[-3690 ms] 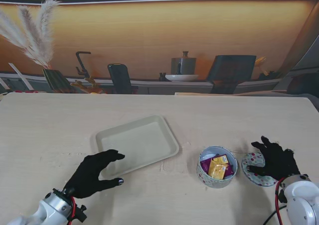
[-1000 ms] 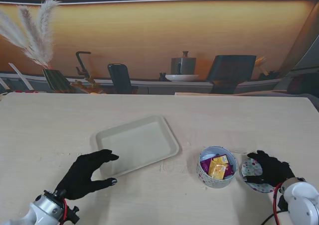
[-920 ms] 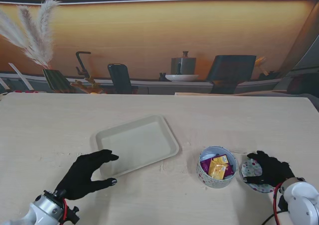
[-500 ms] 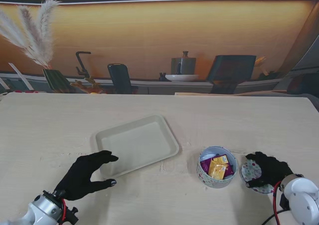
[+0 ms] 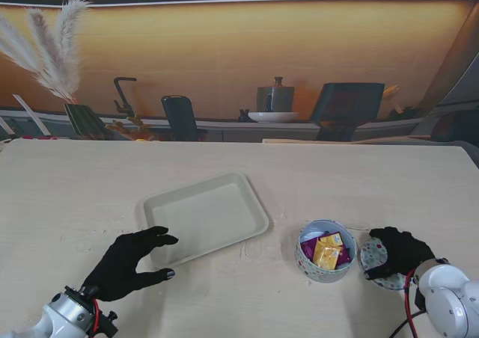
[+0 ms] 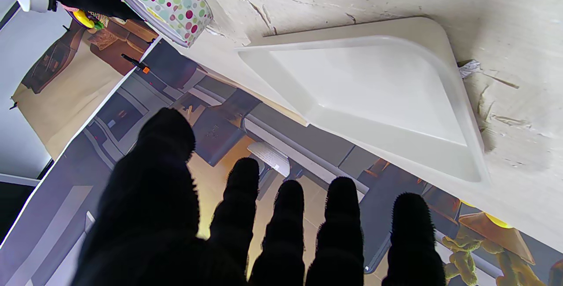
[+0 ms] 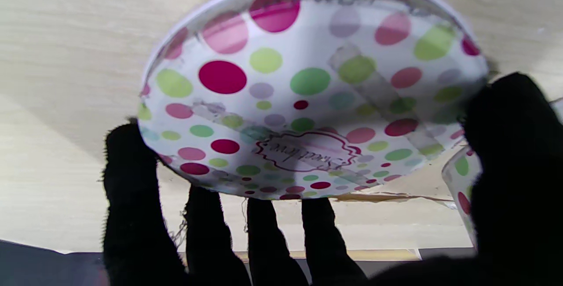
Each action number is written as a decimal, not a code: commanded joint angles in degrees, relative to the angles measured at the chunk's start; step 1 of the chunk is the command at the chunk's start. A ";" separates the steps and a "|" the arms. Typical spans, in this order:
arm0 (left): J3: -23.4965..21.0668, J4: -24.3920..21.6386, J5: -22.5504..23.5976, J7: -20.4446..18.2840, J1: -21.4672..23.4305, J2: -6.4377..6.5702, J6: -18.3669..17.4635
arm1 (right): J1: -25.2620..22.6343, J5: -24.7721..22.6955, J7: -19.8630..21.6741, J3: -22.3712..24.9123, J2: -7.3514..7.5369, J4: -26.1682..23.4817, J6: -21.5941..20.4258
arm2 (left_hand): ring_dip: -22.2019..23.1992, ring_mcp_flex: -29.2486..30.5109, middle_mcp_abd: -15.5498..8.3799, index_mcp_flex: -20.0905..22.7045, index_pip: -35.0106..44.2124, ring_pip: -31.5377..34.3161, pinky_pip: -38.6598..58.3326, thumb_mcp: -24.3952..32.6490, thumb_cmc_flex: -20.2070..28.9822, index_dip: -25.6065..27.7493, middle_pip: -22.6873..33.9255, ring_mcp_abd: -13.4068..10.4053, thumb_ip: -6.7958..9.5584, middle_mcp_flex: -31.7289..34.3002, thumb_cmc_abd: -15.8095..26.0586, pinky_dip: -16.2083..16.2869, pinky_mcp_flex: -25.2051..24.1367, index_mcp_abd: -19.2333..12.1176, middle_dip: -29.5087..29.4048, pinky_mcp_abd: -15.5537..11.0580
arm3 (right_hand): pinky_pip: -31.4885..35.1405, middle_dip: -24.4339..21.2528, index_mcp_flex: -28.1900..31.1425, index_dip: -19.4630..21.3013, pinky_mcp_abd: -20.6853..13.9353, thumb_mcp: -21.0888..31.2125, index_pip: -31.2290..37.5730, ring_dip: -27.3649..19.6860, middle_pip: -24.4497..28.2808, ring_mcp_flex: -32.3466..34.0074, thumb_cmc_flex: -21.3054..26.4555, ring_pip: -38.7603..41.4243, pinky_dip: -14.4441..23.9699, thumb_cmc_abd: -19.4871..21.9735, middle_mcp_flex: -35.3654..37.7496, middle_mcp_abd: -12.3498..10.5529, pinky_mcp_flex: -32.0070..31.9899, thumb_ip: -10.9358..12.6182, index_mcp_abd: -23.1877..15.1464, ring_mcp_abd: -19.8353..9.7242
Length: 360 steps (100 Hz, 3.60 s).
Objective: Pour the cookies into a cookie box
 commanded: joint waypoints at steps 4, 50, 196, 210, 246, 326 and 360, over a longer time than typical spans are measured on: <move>0.06 -0.68 0.43 -1.07 0.66 -0.13 0.06 | -1.56 -0.62 1.33 -2.01 -0.79 4.43 0.19 | -0.65 0.50 -1.53 0.74 0.71 -0.11 -0.86 0.42 1.06 0.73 -0.34 -1.50 -0.92 0.81 1.40 0.19 0.02 -1.44 -0.60 -1.33 | 11.88 3.04 -1.90 3.47 -11.72 2.00 3.18 12.20 7.37 14.92 3.18 22.87 9.81 -0.47 -0.06 0.86 3.04 0.65 6.33 -5.99; -0.23 -0.89 -0.08 -1.66 0.92 -0.07 -0.10 | -1.34 -3.20 -4.36 -3.04 -1.26 5.09 1.88 | -0.24 0.96 -1.11 2.95 1.94 0.68 2.43 0.91 1.26 1.33 -0.25 -1.22 -1.10 1.20 1.98 2.23 1.05 -1.80 -0.55 -1.23 | 38.81 26.89 6.43 16.73 -37.75 -1.25 22.48 46.92 45.47 33.64 12.38 57.04 28.00 -4.01 7.29 -1.22 30.11 -0.36 6.01 -18.01; -0.92 -0.83 -3.04 -1.16 2.26 -0.35 -3.32 | -25.57 3.98 -26.47 9.24 -6.82 -20.06 -8.41 | -0.39 1.45 -0.42 5.02 1.30 1.06 4.77 -2.11 1.47 1.40 -0.13 -0.47 -0.77 2.55 5.99 1.25 1.22 -1.65 -0.75 -0.66 | 15.75 9.76 36.59 12.44 -6.75 22.01 37.46 8.84 26.12 37.23 23.19 23.21 14.27 6.21 31.84 -1.96 15.31 -8.95 3.76 -1.46; -1.06 -0.82 -3.22 -1.26 2.31 -0.34 -3.79 | -26.92 4.52 -27.39 9.10 -7.06 -21.90 -9.96 | -0.41 1.46 -0.49 5.03 1.23 1.05 4.83 -2.30 1.48 1.41 -0.17 -0.55 -0.74 2.60 6.10 1.19 1.25 -1.65 -0.77 -0.67 | 14.41 9.49 37.47 12.64 -6.23 21.73 36.58 7.33 25.42 37.23 23.23 20.96 12.90 6.94 32.74 -2.31 13.83 -8.96 3.71 -1.57; -1.98 -0.89 -3.38 -0.60 2.99 -0.54 -4.83 | -27.67 4.81 -27.05 7.99 -6.98 -24.91 -12.58 | -0.44 1.59 -0.41 5.33 1.18 1.07 4.92 -2.64 1.43 1.43 -0.25 -0.43 -0.68 2.71 6.27 1.06 1.31 -1.63 -0.81 -0.44 | 13.42 9.41 37.97 13.29 -6.21 21.74 36.35 6.37 24.91 36.59 22.57 19.39 11.66 7.60 33.27 -3.00 12.36 -9.06 3.28 -2.06; -2.71 -1.22 -4.13 -0.68 3.32 -0.65 -4.77 | -10.63 22.97 -12.76 -0.85 -5.57 -21.88 -2.86 | -0.57 1.63 -0.18 5.69 0.78 0.92 4.95 -3.16 1.55 1.36 -0.57 -0.39 -0.71 2.96 6.97 0.79 1.35 -1.59 -0.92 -0.44 | 7.43 9.29 36.84 15.54 -6.78 21.62 36.77 3.76 20.50 20.80 20.70 12.30 9.59 9.35 20.12 -3.04 -4.55 -9.64 3.61 -4.08; -2.69 -1.28 -4.10 -0.68 3.19 -0.67 -4.06 | -0.87 25.46 -10.49 -4.81 -5.18 -14.07 4.51 | -0.56 1.65 0.02 5.69 0.69 0.92 4.94 -3.29 1.55 1.35 -0.66 -0.29 -0.71 3.09 7.11 0.74 1.32 -1.51 -0.91 -0.38 | 5.74 9.48 35.76 16.01 -7.67 20.46 37.22 3.98 21.05 16.75 21.27 12.12 9.37 10.17 16.41 -3.40 -9.20 -9.40 3.66 -4.70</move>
